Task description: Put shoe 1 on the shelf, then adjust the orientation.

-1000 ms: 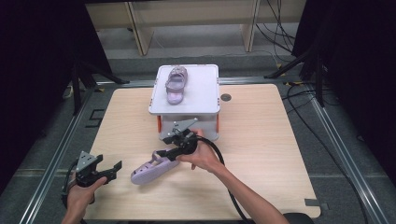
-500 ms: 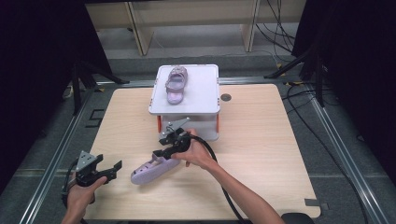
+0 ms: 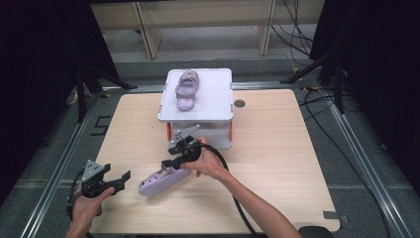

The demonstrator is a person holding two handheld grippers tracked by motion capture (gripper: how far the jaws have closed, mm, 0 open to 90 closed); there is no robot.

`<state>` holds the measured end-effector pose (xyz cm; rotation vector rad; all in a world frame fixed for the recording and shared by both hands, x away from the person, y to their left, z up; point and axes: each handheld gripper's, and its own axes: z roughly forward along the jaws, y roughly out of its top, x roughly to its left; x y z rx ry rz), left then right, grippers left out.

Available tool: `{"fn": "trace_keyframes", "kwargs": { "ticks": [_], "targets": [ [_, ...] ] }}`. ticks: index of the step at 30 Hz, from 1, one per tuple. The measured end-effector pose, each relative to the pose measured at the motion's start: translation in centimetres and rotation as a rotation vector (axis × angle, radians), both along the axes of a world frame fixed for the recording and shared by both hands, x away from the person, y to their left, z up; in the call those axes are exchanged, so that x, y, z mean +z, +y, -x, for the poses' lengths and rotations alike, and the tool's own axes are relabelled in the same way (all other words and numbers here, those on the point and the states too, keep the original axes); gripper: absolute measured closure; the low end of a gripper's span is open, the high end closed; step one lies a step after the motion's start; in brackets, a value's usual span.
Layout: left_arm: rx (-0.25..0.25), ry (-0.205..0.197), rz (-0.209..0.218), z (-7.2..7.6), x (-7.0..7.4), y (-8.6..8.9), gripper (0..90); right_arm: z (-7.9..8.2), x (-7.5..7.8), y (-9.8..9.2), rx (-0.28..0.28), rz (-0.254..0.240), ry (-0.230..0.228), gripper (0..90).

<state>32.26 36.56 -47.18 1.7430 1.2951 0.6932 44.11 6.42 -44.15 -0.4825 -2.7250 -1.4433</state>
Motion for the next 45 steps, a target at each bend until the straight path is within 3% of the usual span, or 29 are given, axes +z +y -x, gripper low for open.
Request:
{"fn": "trace_keyframes", "kwargs": {
  "ticks": [13,15,16,19,20,24,25,26,29,33,39,40,42,43,44,45],
  "targets": [
    [-0.007,-0.016,0.011,0.0,0.0,0.1,15.3,0.0,-1.1,0.3,0.022,0.028,0.002,45.7],
    [-0.003,-0.013,0.01,0.0,0.0,0.1,15.3,0.3,-1.2,-0.1,0.019,0.041,0.013,51.0],
    [-0.002,-0.015,0.012,0.0,0.0,0.1,15.3,0.2,-1.2,-0.3,0.031,0.04,-0.014,54.0],
    [-0.003,-0.016,0.015,0.0,0.0,0.1,15.3,0.5,-1.0,-0.8,0.046,0.027,-0.011,55.0],
    [0.003,-0.012,0.01,0.1,0.1,0.1,15.3,1.3,-0.6,-1.4,0.053,0.037,0.006,55.9],
    [-0.007,-0.017,0.005,0.1,-0.1,0.1,15.3,3.1,-0.1,-2.3,0.084,0.066,-0.03,60.1],
    [-0.007,-0.017,0.005,0.1,-0.1,0.1,15.3,3.1,-0.1,-2.3,0.084,0.066,-0.03,60.1],
    [-0.009,-0.016,0.004,0.1,-0.1,0.1,15.3,4.2,0.1,-3.1,0.092,0.072,-0.021,64.7],
    [-0.008,-0.016,-0.002,0.2,0.0,0.0,15.3,5.6,-0.2,-3.7,0.149,0.085,-0.051,73.2],
    [-0.006,-0.009,-0.004,0.1,-0.1,0.0,15.5,7.4,-1.0,-3.6,0.18,0.112,-0.079,80.4],
    [-0.004,-0.02,0.005,0.2,-0.1,0.1,15.5,7.6,-0.3,-4.8,0.102,0.079,-0.115,83.2],
    [-0.004,-0.017,0.0,0.2,0.0,0.1,15.5,7.6,0.2,-6.0,0.057,0.056,-0.107,84.2],
    [-0.012,-0.016,0.002,0.1,-0.1,0.0,15.5,7.6,0.4,-7.4,-0.003,0.064,-0.125,84.7],
    [-0.012,-0.016,0.002,0.1,-0.1,0.0,15.5,7.6,0.4,-7.4,-0.003,0.064,-0.125,84.7],
    [-0.012,-0.019,0.0,0.1,-0.1,0.0,15.5,7.6,0.4,-8.9,-0.064,0.079,-0.12,84.9],
    [-0.015,-0.018,-0.007,0.2,0.0,0.0,15.5,7.5,0.3,-9.5,-0.082,0.073,-0.109,84.9]
  ]
}}
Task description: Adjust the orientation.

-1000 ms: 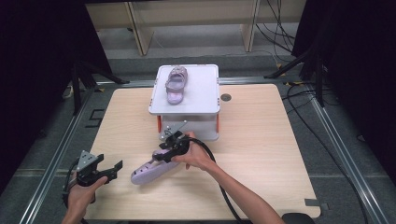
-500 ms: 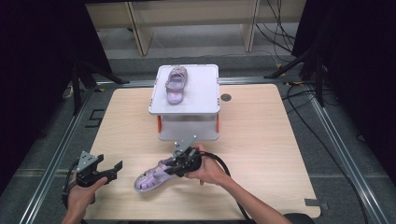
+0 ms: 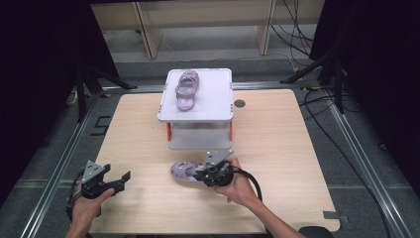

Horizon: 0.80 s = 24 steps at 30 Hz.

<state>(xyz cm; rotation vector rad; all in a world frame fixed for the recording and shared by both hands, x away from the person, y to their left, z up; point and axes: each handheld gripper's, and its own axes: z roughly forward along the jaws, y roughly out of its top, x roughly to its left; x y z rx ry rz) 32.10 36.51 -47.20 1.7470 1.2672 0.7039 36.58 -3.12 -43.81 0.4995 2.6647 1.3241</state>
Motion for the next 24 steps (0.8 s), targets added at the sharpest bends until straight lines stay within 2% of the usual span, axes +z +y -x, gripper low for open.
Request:
{"fn": "trace_keyframes", "kwargs": {
  "ticks": [3,7,10,11,12,14,15,17,19,22,24],
  "targets": [
    [0.014,0.012,-0.008,0.0,0.0,0.0,15.5,0.3,-0.4,-1.2,-0.06,-0.008,0.022,84.7],
    [0.006,0.006,0.001,-0.1,-0.1,-0.1,15.5,1.3,-0.9,-0.9,-0.076,-0.011,0.044,83.3],
    [0.002,0.001,0.004,-0.1,-0.2,-0.1,15.5,1.7,-1.1,-0.3,-0.073,-0.004,0.052,81.6],
    [0.008,0.006,-0.003,0.0,-0.1,-0.1,15.5,2.0,-1.3,0.6,-0.07,0.003,0.08,80.1],
    [0.012,0.012,-0.015,0.1,0.0,0.0,15.5,2.1,-1.3,0.9,-0.069,0.001,0.081,79.1],
    [0.009,0.006,-0.004,-0.1,-0.2,-0.1,15.5,2.2,-1.4,1.3,-0.07,0.003,0.068,77.6],
    [0.003,0.009,-0.004,-0.1,-0.2,-0.1,15.5,2.3,-1.4,2.0,-0.066,-0.003,0.095,74.2],
    [0.003,0.006,-0.001,-0.1,-0.2,-0.1,15.5,2.3,-1.3,2.3,-0.062,-0.015,0.098,73.7],
    [0.006,0.002,0.0,0.0,0.0,0.0,15.6,2.3,-1.1,2.8,-0.063,-0.004,0.074,70.8],
    [0.001,0.0,-0.001,0.0,-0.1,0.0,15.6,2.3,-1.2,2.8,-0.058,-0.006,0.072,69.9],
    [0.001,0.0,-0.001,0.0,-0.1,0.0,15.6,2.5,-0.9,2.4,-0.051,-0.043,0.073,67.4]
  ]
}}
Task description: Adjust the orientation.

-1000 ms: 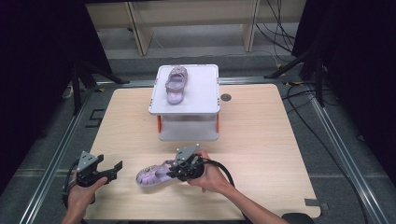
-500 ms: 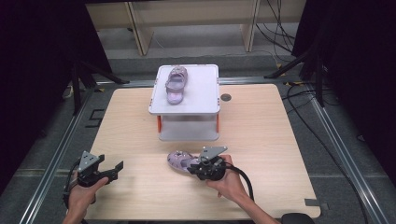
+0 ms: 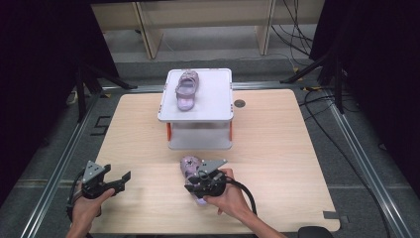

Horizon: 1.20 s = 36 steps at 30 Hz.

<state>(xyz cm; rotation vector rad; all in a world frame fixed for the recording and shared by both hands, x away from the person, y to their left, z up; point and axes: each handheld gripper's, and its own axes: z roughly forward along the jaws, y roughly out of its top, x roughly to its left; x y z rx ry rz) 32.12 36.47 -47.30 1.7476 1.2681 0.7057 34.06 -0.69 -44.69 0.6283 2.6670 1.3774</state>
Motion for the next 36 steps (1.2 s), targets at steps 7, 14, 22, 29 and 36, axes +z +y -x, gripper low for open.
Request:
{"fn": "trace_keyframes", "kwargs": {
  "ticks": [7,14,22,29,36],
  "targets": [
    [0.0,0.0,-0.003,-0.1,-0.1,0.0,15.5,-0.1,1.4,-1.1,-0.009,-0.043,-0.038,66.0],
    [-0.006,0.002,-0.001,0.0,-0.1,0.0,15.5,-0.8,2.2,-2.6,-0.044,-0.057,-0.064,59.7],
    [-0.007,0.002,0.005,0.0,0.0,-0.1,15.6,-1.8,1.8,-3.4,-0.075,-0.023,-0.074,50.9],
    [0.002,0.004,0.005,0.0,0.1,0.0,15.5,-2.0,1.3,-2.9,-0.075,0.005,-0.061,43.8],
    [0.001,-0.003,0.006,0.0,0.1,0.0,15.5,-2.1,1.2,-2.2,-0.059,0.033,-0.088,43.8]
  ]
}}
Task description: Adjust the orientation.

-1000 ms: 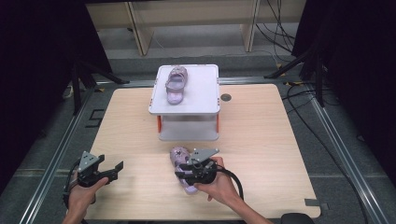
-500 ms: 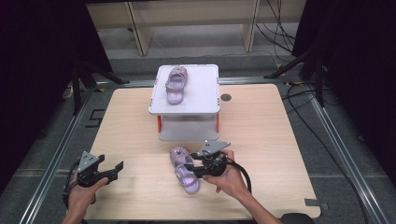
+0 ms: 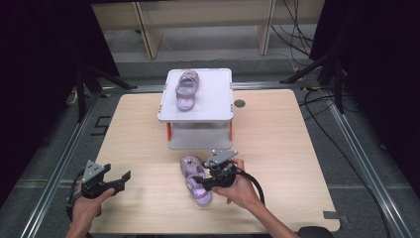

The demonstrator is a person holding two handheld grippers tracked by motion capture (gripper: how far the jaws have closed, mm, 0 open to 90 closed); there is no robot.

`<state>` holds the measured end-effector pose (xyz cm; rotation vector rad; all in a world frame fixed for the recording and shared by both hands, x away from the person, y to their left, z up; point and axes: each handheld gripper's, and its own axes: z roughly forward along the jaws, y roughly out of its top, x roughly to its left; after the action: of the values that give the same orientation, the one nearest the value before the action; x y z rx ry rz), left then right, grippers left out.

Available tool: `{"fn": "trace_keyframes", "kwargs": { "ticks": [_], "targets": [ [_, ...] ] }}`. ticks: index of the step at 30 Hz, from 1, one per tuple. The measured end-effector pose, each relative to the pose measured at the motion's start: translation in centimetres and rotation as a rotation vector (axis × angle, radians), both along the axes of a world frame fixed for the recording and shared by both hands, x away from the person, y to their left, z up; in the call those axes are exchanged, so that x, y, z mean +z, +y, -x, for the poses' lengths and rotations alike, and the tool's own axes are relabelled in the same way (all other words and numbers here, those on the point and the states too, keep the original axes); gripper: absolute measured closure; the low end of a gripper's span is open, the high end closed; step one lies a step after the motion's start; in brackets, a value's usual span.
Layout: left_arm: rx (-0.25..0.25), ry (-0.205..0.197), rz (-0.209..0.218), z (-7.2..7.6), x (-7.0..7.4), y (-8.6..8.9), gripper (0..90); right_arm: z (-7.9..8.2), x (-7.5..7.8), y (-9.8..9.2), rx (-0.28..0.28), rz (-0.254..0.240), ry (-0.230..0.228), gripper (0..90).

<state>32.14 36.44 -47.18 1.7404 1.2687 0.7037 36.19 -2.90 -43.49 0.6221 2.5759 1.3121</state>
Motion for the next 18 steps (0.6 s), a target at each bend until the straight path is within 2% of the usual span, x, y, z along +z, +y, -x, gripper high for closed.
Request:
{"fn": "trace_keyframes", "kwargs": {
  "ticks": [6,11,16,18],
  "targets": [
    [-0.006,0.002,0.001,-0.1,0.0,-0.1,15.6,0.0,-0.4,0.8,0.015,0.04,-0.011,46.0],
    [-0.002,0.008,-0.005,-0.1,-0.1,-0.1,15.5,0.1,-1.1,1.6,0.035,0.104,-0.03,47.3],
    [-0.005,0.009,-0.004,-0.1,-0.1,-0.1,15.6,0.1,-1.4,2.3,0.041,0.118,-0.044,48.9],
    [-0.002,0.01,-0.001,-0.1,-0.2,-0.1,15.5,0.1,-1.8,2.8,0.037,0.142,-0.06,51.7]
  ]
}}
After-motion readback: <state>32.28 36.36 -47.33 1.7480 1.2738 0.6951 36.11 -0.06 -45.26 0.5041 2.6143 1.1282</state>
